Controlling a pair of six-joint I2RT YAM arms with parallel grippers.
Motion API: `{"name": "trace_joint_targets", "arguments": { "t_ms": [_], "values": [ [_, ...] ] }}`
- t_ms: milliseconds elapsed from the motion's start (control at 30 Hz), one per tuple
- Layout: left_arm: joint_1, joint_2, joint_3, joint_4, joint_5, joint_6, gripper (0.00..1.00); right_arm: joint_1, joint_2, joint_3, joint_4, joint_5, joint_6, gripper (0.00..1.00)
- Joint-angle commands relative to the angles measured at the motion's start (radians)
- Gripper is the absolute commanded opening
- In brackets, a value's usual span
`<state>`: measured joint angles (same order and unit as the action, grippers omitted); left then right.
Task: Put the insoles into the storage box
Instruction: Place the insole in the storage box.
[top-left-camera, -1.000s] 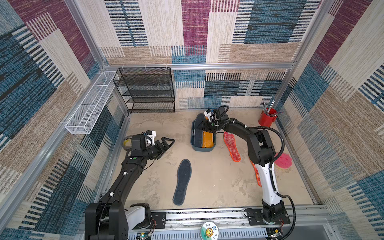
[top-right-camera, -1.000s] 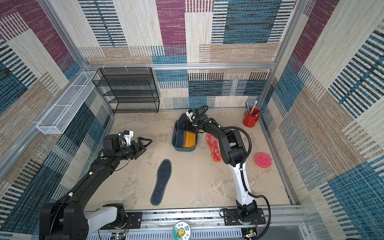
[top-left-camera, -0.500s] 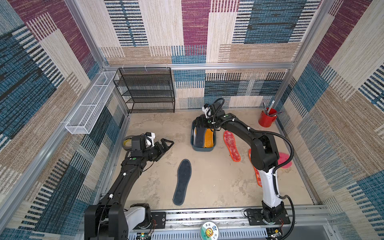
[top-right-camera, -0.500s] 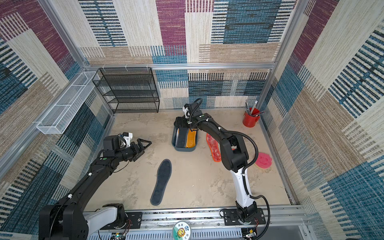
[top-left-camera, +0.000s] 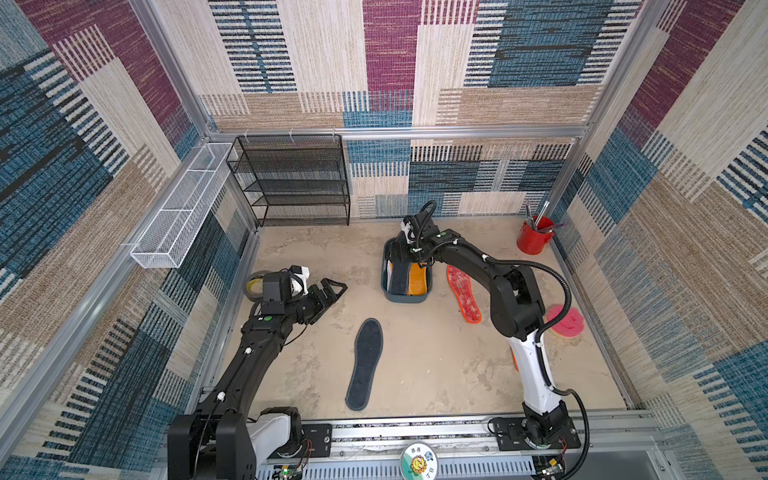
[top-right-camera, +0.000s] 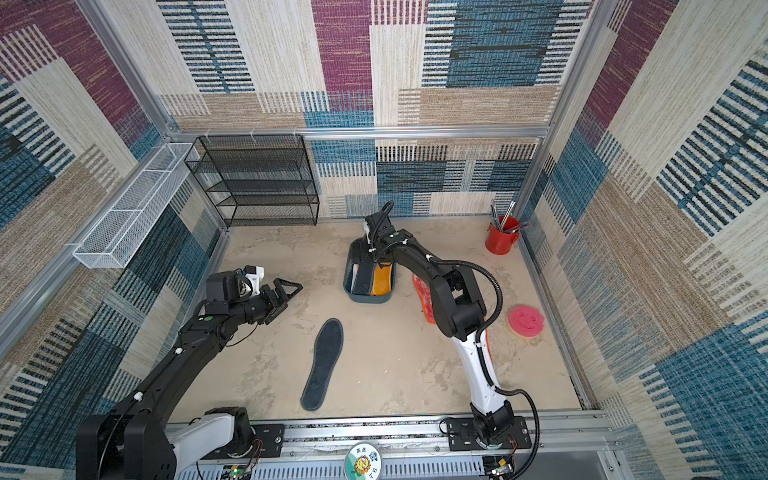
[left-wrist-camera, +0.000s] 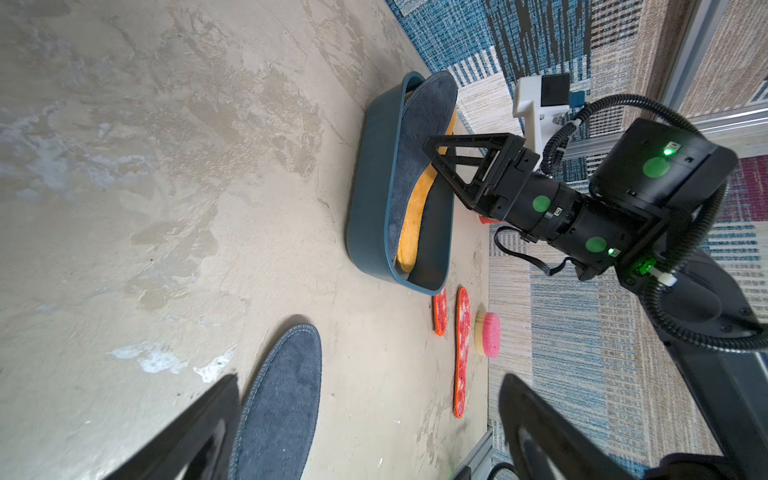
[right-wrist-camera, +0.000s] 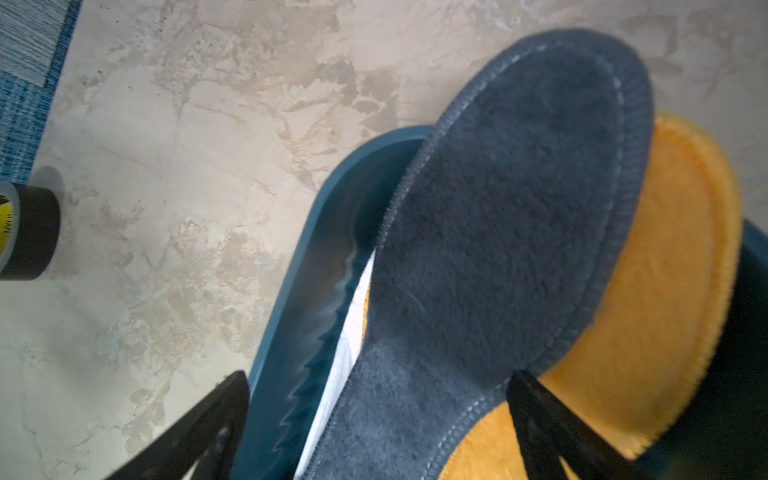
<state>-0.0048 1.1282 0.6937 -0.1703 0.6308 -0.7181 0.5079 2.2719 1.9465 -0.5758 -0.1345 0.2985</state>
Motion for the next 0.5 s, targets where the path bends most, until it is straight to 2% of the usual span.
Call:
{"name": "trace_joint_targets", "arguments": {
  "t_ms": [0, 467],
  "values": [
    [0.0, -0.004, 0.002, -0.012, -0.014, 0.029, 0.98, 0.0, -0.027, -0.041, 0.026, 0.05, 0.0, 0.98],
    [-0.001, 0.002, -0.001, -0.006, -0.01, 0.024, 0.98, -0.022, 0.043, 0.011, 0.082, -0.06, 0.03, 0.98]
  ]
}}
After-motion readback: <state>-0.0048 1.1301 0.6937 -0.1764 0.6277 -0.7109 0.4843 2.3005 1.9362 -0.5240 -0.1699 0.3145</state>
